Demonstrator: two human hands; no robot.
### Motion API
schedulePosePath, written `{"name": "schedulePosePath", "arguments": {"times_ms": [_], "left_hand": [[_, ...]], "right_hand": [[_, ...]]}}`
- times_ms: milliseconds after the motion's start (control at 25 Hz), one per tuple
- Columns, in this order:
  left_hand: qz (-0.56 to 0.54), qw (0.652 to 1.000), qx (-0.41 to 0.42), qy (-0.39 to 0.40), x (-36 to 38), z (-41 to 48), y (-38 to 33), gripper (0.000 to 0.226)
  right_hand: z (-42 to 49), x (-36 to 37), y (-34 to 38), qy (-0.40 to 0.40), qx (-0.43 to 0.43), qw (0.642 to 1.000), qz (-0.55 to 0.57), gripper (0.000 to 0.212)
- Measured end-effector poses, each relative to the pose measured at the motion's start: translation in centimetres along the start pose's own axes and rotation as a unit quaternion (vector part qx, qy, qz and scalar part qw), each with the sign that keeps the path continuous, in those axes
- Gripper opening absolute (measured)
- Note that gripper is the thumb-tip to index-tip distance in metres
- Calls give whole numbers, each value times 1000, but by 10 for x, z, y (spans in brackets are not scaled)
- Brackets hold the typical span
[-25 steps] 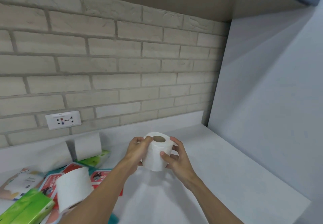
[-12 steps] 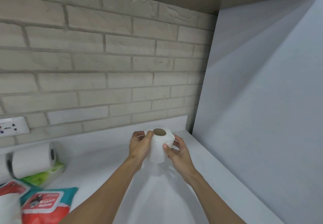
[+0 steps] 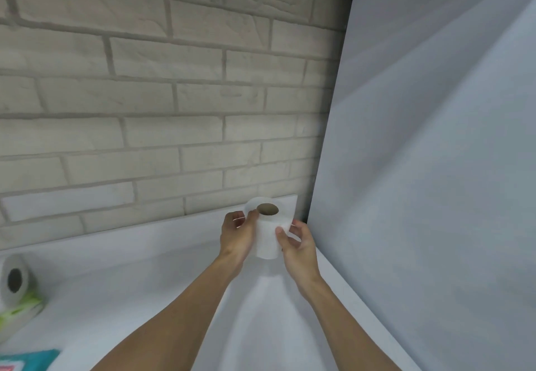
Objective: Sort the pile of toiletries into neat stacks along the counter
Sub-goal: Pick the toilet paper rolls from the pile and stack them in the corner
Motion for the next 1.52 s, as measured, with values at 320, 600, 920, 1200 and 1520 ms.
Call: {"name": "schedulePosePath", "arguments": {"times_ms": [320, 600, 920, 1200, 1520], "left_hand": [[43, 999, 5, 24, 54, 50, 14, 35], [50, 998, -17, 42, 77, 85, 32, 20], [117, 991, 3, 62, 105, 117, 54, 36], [139, 988, 32, 58, 106, 134, 62, 35], [142, 987, 34, 62, 109, 145, 68, 38]], "right_hand": [[55, -21, -39, -19, 27, 999, 15, 35], [92, -23, -70, -36, 47, 998, 25, 31], [130, -34, -111, -67, 68, 995, 26, 27], [150, -33, -136, -57, 71, 996, -2, 19], [160, -25, -154, -45, 63, 997, -15, 39]]}}
Point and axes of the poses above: each hand's wrist, its own z-axis towards the middle knuckle, its own x-axis out of the palm, y = z × x, the point moved 10 cm from there along z, towards the middle knuckle, and after that the axes turned 10 degrees about -x, right-handed, at the moved point
